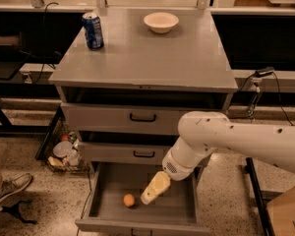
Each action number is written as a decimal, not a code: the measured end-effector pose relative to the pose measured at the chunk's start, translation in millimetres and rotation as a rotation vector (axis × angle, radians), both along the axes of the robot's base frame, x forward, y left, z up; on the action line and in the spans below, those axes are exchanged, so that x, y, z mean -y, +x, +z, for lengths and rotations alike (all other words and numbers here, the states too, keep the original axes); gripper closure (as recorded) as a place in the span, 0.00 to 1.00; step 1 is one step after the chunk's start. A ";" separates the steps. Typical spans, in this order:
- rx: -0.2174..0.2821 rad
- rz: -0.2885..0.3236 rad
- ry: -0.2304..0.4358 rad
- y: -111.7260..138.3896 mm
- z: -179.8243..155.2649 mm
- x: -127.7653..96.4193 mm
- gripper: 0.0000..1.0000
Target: Pick orange from bottom drawer and place on counter
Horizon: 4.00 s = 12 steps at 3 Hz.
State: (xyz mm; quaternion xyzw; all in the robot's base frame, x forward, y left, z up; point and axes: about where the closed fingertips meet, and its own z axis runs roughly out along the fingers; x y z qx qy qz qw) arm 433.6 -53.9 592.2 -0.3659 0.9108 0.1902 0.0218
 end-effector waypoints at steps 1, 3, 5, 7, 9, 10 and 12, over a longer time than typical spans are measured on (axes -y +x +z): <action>-0.061 -0.163 -0.028 7.4 -73.2 -6.7 0.00; -0.113 -0.463 0.039 32.2 -202.8 -25.2 0.00; -0.096 -0.561 0.062 61.4 -253.5 -52.8 0.00; -0.091 -0.709 0.015 77.9 -301.1 -73.0 0.00; -0.086 -0.768 -0.089 116.6 -362.0 -119.6 0.00; -0.111 -0.753 -0.157 122.1 -391.1 -145.8 0.00; -0.145 -0.733 -0.269 123.0 -438.8 -179.4 0.00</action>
Offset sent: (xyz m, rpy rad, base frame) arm 0.0465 0.0276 -0.2284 0.1122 0.1255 -0.5414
